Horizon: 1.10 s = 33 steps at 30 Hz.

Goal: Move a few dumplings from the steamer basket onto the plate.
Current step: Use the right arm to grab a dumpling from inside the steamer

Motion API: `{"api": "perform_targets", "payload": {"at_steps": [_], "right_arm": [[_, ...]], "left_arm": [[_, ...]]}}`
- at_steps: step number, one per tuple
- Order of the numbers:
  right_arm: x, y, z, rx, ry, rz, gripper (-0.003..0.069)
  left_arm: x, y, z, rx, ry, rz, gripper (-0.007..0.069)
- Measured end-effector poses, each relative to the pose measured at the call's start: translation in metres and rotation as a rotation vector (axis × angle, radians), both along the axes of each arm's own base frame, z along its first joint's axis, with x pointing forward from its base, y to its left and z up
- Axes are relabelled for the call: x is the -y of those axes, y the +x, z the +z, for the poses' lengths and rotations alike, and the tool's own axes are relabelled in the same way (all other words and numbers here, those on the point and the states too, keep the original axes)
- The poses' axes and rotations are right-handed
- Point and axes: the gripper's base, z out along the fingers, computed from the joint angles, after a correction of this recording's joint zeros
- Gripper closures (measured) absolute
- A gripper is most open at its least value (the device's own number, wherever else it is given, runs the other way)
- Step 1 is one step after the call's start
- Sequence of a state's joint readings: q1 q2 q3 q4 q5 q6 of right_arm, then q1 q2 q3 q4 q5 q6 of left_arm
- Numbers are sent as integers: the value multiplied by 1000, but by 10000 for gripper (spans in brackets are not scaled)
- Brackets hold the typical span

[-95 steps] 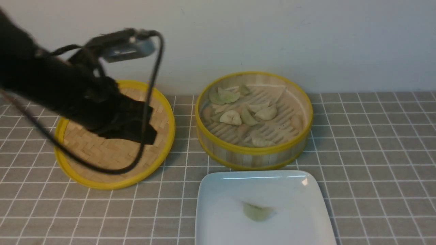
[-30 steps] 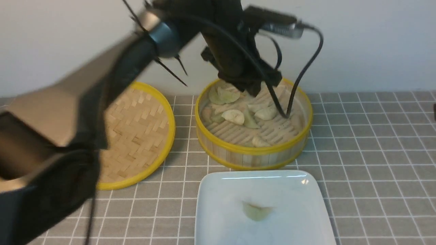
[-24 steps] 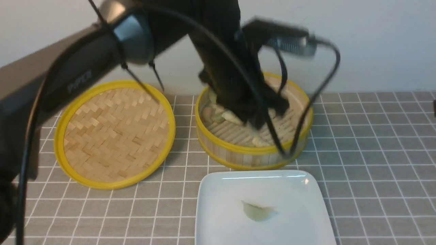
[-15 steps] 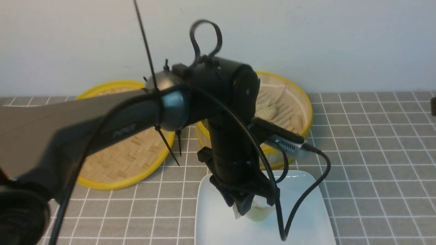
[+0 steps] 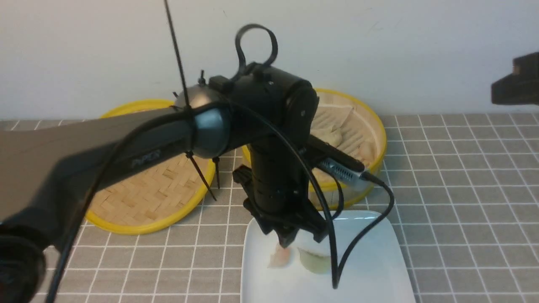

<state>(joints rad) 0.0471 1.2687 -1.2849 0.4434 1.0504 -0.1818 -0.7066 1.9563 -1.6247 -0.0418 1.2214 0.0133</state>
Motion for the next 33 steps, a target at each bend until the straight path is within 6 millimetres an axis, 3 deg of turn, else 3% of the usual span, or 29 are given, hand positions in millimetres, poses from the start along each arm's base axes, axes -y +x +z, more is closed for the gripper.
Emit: {"api": "perform_targets", "payload": {"at_steps": [2,5,10,12,15,18,20,24,30,33], "right_arm": [[-8,13,-1,-9,-4,31,655],[-28,43,-11,-41,-34,94,650],[-60,81,-30,-84,-75,177,634],[-83,104,-49,-127,-116,236,597],[-106,123,-76,-178,-169,288,536],[-129,141,-106,-214,-237,332,448],[-136,148,-117,-223,-266,340,410],[-155,165,-161,-284,-369,341,294],[-161,169,-194,-395,-415,347,254],[-161,169,-197,-411,-422,350,252]], "left_arm": [[-12,0,18,33,-27,36,484],[-47,-5,57,102,-82,125,600],[-99,-26,92,171,-119,239,629],[-131,-47,102,204,-134,303,629],[-151,-67,105,255,-169,358,629],[-162,-84,106,294,-197,381,629],[-165,-89,104,294,-197,384,629],[-170,-99,101,291,-198,391,629],[-170,-99,100,288,-195,393,629],[-170,-99,100,288,-195,393,629]]}}
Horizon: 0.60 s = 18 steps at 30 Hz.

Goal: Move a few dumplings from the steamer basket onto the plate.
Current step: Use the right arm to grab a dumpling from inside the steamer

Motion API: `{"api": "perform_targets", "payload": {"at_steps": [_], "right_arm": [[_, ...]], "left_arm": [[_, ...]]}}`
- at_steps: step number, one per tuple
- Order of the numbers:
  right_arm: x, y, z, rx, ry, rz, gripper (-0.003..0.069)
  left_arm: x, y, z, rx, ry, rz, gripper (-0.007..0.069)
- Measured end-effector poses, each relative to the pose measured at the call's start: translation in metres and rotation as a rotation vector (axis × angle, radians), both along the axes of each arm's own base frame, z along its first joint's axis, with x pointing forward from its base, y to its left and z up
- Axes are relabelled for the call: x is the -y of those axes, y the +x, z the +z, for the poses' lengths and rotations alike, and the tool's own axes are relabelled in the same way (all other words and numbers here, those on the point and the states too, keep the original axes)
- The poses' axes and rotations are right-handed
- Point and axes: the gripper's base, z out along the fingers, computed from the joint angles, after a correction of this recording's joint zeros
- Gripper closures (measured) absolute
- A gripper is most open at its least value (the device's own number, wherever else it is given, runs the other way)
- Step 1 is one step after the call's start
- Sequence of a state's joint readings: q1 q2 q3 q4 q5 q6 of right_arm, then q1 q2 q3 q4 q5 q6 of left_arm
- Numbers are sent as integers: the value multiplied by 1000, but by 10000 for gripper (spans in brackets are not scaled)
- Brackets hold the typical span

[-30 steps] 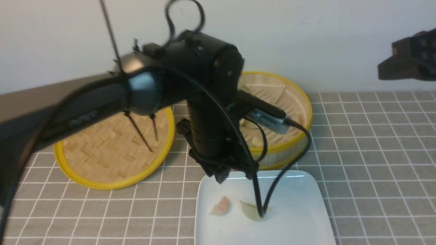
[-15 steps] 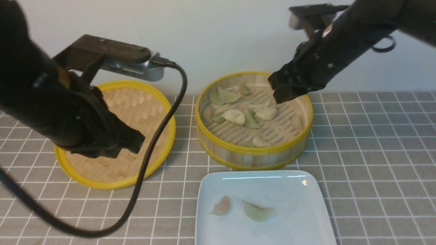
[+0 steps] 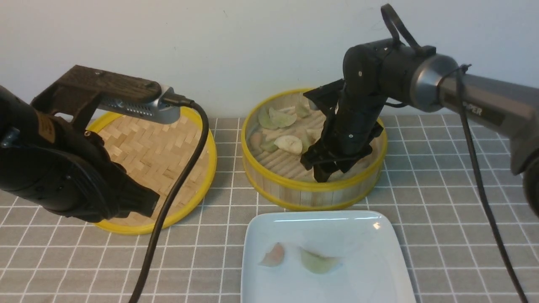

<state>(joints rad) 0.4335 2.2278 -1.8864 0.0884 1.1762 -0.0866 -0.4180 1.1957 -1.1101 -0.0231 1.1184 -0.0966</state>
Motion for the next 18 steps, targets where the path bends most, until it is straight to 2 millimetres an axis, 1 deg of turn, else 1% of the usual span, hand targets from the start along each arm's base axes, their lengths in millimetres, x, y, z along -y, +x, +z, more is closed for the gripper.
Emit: {"api": "perform_targets", "payload": {"at_steps": [4,6,8,9,10,11,12,13,15,18], "right_arm": [[-1,0,-2,-5,5,-1,251],[-2,2,-10,-22,7,-4,251],[-4,3,-14,-26,10,-5,275],[-4,3,-15,-26,10,-5,299],[-4,4,-19,-32,8,-6,344],[-4,4,-18,-28,2,-3,438],[-4,4,-17,-31,1,-2,488],[-4,4,-17,-30,2,-2,490],[-4,3,-9,-39,-2,0,476],[-4,3,18,11,20,-1,475]], "left_arm": [[0,0,0,0,0,0,629],[0,0,0,0,0,0,629],[0,0,0,-1,0,0,629],[0,0,0,-1,0,0,629],[0,0,0,-1,0,0,629],[0,0,0,-3,0,0,629],[0,0,0,-3,0,0,629],[0,0,0,-3,0,0,629],[0,0,0,-3,0,0,629],[0,0,0,-2,-1,0,629]]}}
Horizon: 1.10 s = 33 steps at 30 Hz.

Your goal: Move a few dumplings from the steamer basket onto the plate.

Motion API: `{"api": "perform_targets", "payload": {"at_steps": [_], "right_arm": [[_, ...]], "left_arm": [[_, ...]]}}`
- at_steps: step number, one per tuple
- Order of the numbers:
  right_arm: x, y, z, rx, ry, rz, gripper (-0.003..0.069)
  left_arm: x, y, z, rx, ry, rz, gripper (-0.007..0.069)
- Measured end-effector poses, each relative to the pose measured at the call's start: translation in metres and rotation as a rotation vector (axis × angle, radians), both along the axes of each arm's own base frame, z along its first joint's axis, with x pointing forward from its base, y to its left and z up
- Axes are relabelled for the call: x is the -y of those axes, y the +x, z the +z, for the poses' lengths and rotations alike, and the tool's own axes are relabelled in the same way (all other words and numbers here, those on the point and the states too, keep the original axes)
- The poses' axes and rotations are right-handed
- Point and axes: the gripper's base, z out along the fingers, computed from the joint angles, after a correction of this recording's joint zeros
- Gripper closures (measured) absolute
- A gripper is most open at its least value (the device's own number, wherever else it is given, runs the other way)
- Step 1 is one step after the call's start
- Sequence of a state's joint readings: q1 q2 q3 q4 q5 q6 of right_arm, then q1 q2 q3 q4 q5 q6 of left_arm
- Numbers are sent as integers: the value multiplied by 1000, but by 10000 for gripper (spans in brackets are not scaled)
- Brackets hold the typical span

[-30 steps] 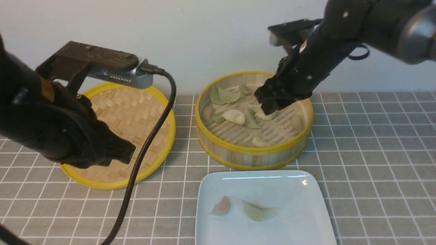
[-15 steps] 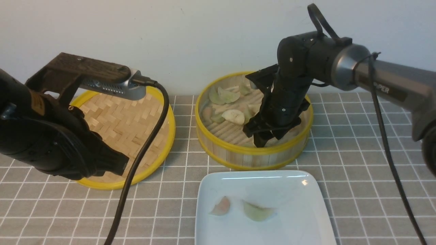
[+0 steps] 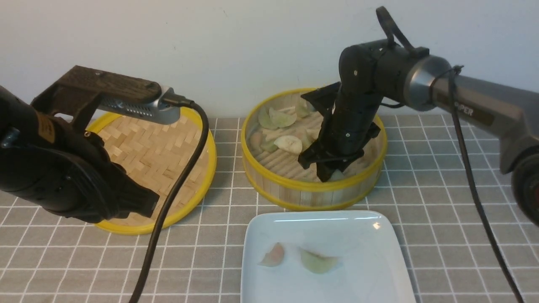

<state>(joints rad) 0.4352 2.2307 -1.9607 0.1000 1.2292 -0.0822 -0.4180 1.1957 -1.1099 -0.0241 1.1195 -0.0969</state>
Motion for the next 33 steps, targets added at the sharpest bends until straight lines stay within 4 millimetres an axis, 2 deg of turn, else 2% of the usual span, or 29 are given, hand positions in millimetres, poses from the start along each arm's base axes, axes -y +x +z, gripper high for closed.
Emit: {"api": "perform_targets", "payload": {"at_steps": [2,4,7,8,9,11,14,17,21,22,26,29,30,33], "right_arm": [[2,-5,29,57,30,-8,475],[8,-20,68,112,81,-24,475],[17,-50,100,118,147,-39,475],[20,-60,104,103,165,-43,475],[25,-79,99,44,180,-54,475],[28,-95,91,-17,191,-62,475],[34,-117,43,-175,157,-92,475],[36,-120,15,-204,145,-121,475],[34,-117,-6,-223,153,-148,439],[33,-116,-8,-225,153,-151,418],[32,-115,-6,-232,152,-146,260],[32,-115,10,-236,150,-123,189],[32,-116,10,-240,148,-122,187],[37,-125,52,-166,180,-94,202]], "left_arm": [[0,0,0,1,-1,0,629],[0,0,0,4,-2,0,629],[0,0,0,6,-3,0,629],[0,1,0,8,-4,0,629],[0,1,1,12,-5,1,629],[1,2,1,22,-10,1,629],[1,2,1,28,-12,1,629],[1,2,1,28,-13,2,629],[1,2,1,27,-15,2,629],[1,2,1,27,-15,2,629],[1,2,1,27,-15,2,629],[1,2,1,27,-16,2,629],[1,2,1,27,-16,2,629],[1,2,1,27,-16,2,629]]}}
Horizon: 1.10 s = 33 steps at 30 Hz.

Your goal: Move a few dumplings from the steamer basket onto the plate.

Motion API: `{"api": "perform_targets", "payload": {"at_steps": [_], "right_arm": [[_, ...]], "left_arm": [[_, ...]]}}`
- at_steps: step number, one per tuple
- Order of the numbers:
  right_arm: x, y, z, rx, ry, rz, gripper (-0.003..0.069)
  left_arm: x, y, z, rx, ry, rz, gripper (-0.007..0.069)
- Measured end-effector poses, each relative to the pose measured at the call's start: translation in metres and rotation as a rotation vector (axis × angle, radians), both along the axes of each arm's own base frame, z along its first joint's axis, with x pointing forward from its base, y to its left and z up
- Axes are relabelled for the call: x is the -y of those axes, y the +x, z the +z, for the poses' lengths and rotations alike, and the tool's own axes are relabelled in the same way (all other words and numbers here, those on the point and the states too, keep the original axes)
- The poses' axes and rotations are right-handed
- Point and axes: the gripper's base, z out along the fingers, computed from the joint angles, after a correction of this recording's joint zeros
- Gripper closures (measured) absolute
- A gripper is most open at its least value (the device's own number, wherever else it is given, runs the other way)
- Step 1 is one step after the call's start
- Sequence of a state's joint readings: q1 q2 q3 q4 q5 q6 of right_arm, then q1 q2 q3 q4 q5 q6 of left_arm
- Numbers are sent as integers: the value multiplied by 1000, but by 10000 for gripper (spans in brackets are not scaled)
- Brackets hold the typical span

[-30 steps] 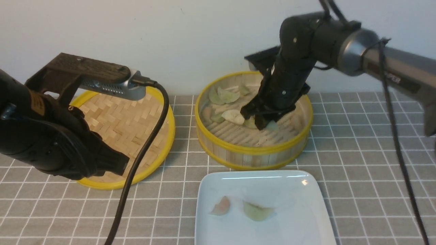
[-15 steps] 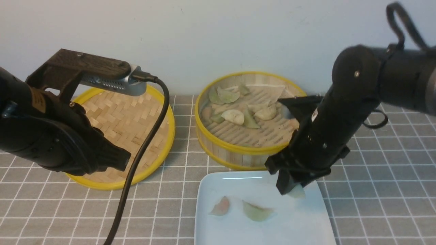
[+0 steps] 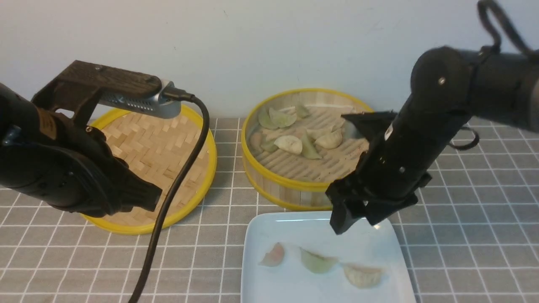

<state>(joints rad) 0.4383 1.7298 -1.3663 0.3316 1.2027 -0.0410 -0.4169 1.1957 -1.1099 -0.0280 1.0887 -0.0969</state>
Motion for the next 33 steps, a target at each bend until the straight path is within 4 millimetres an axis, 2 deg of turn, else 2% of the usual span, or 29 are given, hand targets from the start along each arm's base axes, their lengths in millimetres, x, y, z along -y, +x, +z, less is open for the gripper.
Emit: {"api": "perform_targets", "payload": {"at_steps": [4,6,8,9,10,14,15,18,19,23,24,27,31,33], "right_arm": [[18,-29,62,178,29,6,297],[34,-57,99,293,59,-9,372],[48,-83,122,375,78,-22,429],[52,-90,126,392,76,-29,450],[69,-120,145,485,89,-43,498],[115,-195,163,775,124,-115,608],[122,-207,166,841,147,-133,621],[149,-254,157,1114,274,-229,660],[160,-273,147,1237,342,-269,667],[176,-300,106,1451,478,-343,670],[175,-299,104,1449,477,-342,670],[177,-302,79,1501,536,-376,670],[175,-296,69,1503,534,-388,670],[176,-296,69,1511,521,-387,670]], "left_arm": [[0,1,1,13,-6,0,629],[1,2,1,25,-11,1,629],[1,2,1,28,-13,1,629],[1,2,1,30,-13,1,629],[1,3,2,37,-16,1,629],[2,4,2,48,-24,2,629],[2,4,2,50,-25,2,629],[2,4,3,54,-27,2,629],[2,5,3,62,-31,2,629],[3,6,4,75,-36,2,629],[3,6,4,75,-36,2,629],[3,7,5,93,-36,-10,629],[2,3,8,110,-36,-26,629],[-3,-8,13,138,-46,-36,629]]}}
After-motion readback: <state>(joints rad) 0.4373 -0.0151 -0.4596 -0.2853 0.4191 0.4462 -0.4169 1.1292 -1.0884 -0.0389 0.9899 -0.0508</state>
